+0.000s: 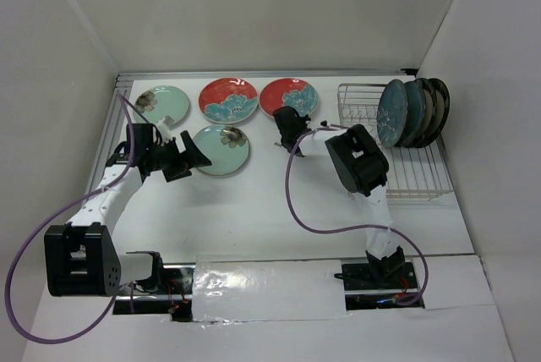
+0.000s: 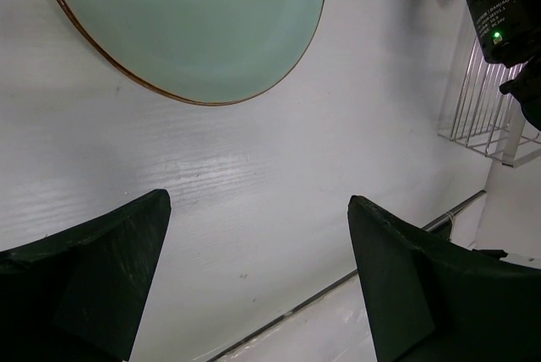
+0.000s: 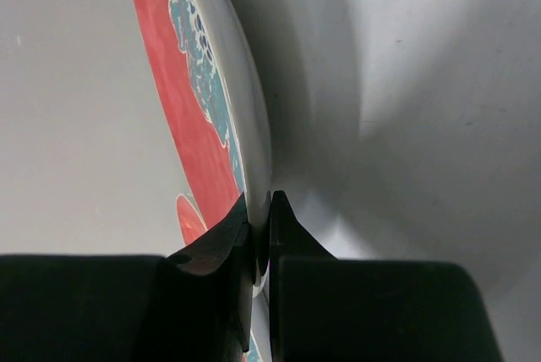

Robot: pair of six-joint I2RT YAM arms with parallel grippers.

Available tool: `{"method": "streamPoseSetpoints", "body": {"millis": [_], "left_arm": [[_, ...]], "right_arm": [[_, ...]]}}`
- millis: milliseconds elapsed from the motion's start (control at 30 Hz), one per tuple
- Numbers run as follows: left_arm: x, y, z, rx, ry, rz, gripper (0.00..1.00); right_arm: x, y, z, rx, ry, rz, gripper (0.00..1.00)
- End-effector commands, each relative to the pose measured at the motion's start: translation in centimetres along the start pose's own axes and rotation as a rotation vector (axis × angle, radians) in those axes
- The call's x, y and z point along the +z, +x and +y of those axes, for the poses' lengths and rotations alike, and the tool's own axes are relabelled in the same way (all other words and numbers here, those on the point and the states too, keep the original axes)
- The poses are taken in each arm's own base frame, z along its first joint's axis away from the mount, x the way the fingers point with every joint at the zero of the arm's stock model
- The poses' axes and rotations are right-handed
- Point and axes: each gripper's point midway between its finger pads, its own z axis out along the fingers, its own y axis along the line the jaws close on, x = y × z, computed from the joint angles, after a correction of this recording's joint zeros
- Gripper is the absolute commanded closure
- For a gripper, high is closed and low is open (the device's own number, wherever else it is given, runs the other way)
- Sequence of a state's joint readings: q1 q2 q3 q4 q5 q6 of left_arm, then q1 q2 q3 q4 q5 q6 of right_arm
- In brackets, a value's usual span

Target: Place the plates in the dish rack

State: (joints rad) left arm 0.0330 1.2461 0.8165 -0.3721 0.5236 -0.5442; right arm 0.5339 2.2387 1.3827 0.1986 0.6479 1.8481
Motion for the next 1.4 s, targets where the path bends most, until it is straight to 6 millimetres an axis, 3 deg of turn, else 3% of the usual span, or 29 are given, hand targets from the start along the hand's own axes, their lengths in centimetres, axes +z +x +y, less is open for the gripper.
{"method": "streamPoseSetpoints", "body": {"millis": [0,67,167,200,333,500,567,733,933,967,1033,1067,1100,1133,1200,1233,1300,1367], "left_arm": [[-0.1,-0.9,-0.7,0.048,0.049,-0.022,0.01],[-0.1,-0.9,-0.7,0.048,0.049,-0.022,0.01],[-0.3,-0.9,-0.9,0.053,0.052,-0.029,0.01],[-0.3,-0.9,-0.9,0.053,0.052,-0.029,0.01],[-0.5,-1.0,-1.1,0.058,0.056,-0.036,0.01],[-0.6,-1.1,-1.2,0.063,0.059,-0.043,0.01],[-0.8,-1.2,-1.4,0.068,0.062,-0.049,0.01],[-0.9,-1.0,-1.3,0.068,0.062,-0.049,0.01],[-1.2,-1.2,-1.5,0.078,0.061,-0.068,0.01],[-1.2,-1.2,-1.5,0.078,0.061,-0.068,0.01],[-1.2,-1.2,-1.5,0.078,0.061,-0.068,0.01],[-1.4,-1.2,-1.7,0.083,0.064,-0.075,0.01],[-1.4,-1.2,-1.7,0.083,0.064,-0.075,0.01],[-1.4,-1.2,-1.7,0.083,0.064,-0.075,0.01],[-1.4,-1.2,-1.7,0.083,0.064,-0.075,0.01],[-1.4,-1.2,-1.7,0.083,0.064,-0.075,0.01],[-1.6,-1.3,-1.8,0.088,0.067,-0.082,0.01],[-1.6,-1.3,-1.9,0.078,0.068,-0.081,0.01]], "right_arm": [[-2.9,0.0,6.9,-0.003,-0.131,-0.047,1.00],[-3.5,0.4,9.2,-0.005,-0.179,-0.036,1.00],[-6.2,0.9,13.3,-0.009,-0.272,-0.016,1.00],[-7.1,0.3,14.7,-0.012,-0.294,-0.033,1.00],[-9.8,0.2,18.2,-0.057,-0.373,-0.064,1.00],[-12.7,0.2,20.6,-0.186,-0.408,-0.102,1.00],[-13.6,-0.6,21.5,-0.229,-0.402,-0.128,1.00],[-15.4,-1.9,21.5,-0.463,-0.323,-0.232,1.00],[-17.8,-6.7,21.8,-0.691,-0.265,-0.367,1.00],[-18.8,-8.4,23.1,-0.689,-0.279,-0.388,1.00],[-19.3,-9.9,23.6,-0.773,-0.296,-0.403,1.00],[-19.9,-12.1,24.8,-0.822,-0.292,-0.435,1.00],[-20.1,-12.6,25.4,-0.872,-0.307,-0.421,1.00],[-19.6,-14.7,25.5,-0.953,-0.273,-0.449,1.00],[-20.4,-16.8,26.8,-1.017,-0.289,-0.446,1.00],[-20.0,-19.0,26.8,-1.090,-0.249,-0.475,1.00],[-20.4,-20.8,27.3,-1.170,-0.269,-0.453,1.00],[-19.7,-24.3,26.5,-1.262,-0.190,-0.470,1.00]]}}
